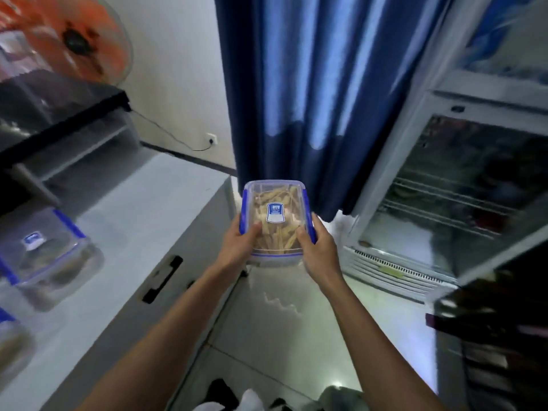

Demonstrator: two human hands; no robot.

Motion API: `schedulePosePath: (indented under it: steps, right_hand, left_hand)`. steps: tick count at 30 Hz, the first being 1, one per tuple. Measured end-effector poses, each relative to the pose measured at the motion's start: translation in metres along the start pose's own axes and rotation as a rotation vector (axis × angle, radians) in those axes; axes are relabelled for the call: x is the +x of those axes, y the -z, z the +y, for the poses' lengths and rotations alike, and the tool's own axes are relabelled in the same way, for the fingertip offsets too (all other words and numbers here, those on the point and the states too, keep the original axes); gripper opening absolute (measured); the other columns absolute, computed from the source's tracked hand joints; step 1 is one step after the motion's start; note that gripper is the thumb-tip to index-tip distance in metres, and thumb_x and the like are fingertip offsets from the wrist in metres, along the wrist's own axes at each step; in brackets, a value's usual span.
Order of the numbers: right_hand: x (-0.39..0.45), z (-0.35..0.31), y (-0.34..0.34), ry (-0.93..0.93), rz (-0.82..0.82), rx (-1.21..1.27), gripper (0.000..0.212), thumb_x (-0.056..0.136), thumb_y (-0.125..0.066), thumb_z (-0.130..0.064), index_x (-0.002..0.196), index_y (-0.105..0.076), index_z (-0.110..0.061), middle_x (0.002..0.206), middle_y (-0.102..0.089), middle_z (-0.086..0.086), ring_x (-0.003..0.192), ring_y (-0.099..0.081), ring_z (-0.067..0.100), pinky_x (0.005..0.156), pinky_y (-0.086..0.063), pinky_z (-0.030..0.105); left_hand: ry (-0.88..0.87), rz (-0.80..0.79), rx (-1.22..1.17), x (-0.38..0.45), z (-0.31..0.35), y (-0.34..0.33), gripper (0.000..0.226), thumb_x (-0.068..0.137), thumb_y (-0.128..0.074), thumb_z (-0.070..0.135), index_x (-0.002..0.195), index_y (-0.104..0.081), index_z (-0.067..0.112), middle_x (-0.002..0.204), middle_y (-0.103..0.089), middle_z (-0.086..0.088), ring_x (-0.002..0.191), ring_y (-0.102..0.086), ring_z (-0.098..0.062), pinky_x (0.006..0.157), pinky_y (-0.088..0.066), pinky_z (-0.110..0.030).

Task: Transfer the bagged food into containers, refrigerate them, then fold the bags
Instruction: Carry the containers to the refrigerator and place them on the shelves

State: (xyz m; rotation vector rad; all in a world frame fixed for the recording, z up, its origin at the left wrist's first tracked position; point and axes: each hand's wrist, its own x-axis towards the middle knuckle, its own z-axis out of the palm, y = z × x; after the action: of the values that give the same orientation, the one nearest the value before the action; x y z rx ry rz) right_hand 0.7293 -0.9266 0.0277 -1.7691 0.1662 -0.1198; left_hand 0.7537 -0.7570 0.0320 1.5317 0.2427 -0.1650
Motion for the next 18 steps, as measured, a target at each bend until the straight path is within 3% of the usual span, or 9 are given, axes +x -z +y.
schedulePosePath:
  steps: [3,6,11,15,18]
  right_hand:
    - [0.014,0.016,0.043,-0.038,0.104,-0.012,0.020,0.101,-0.056,-0.031,0.108,-0.060,-0.049,0.098,-0.071,-0.017,0.092,-0.067,0.006,0.083,-0.057,0.026]
    - [0.031,0.032,0.080,-0.095,0.180,-0.051,0.030,0.100,-0.057,-0.028,0.109,-0.057,-0.056,0.096,-0.070,-0.025,0.089,-0.066,-0.003,0.076,-0.055,0.018]
    - [0.089,0.047,0.124,-0.144,0.267,-0.124,0.026,0.099,-0.057,-0.027,0.122,-0.060,-0.038,0.095,-0.071,-0.012,0.085,-0.067,0.002,0.070,-0.051,0.017]
    - [0.161,0.037,0.158,-0.161,0.269,-0.201,0.028,0.098,-0.058,-0.036,0.126,-0.060,-0.037,0.109,-0.070,-0.013,0.099,-0.065,0.002,0.081,-0.055,0.021]
    - [0.220,0.027,0.190,-0.119,0.336,-0.338,0.038,0.099,-0.056,-0.041,0.131,-0.063,-0.023,0.124,-0.067,-0.007,0.114,-0.062,0.012,0.098,-0.052,0.036]
  left_hand:
    - [0.044,-0.086,0.037,0.030,-0.004,-0.051,0.025,0.101,-0.059,0.027,0.126,-0.058,0.027,0.112,-0.075,-0.004,0.091,-0.076,-0.021,0.069,-0.062,-0.038]
    - [0.047,-0.178,0.058,0.056,-0.004,-0.098,0.014,0.102,-0.057,0.022,0.113,-0.061,0.030,0.101,-0.077,0.000,0.084,-0.077,-0.018,0.065,-0.061,-0.035]
    - [0.051,-0.326,0.038,0.117,0.001,-0.161,0.019,0.103,-0.055,0.022,0.120,-0.062,0.026,0.108,-0.077,-0.002,0.092,-0.076,-0.023,0.069,-0.062,-0.039]
    - [0.070,-0.349,-0.006,0.181,0.018,-0.200,0.025,0.101,-0.059,0.023,0.126,-0.060,0.025,0.113,-0.075,-0.004,0.098,-0.074,-0.025,0.078,-0.063,-0.046]
    - [0.039,-0.371,-0.028,0.227,0.042,-0.227,0.027,0.099,-0.061,0.023,0.126,-0.062,0.027,0.113,-0.075,-0.003,0.100,-0.074,-0.025,0.085,-0.061,-0.052]
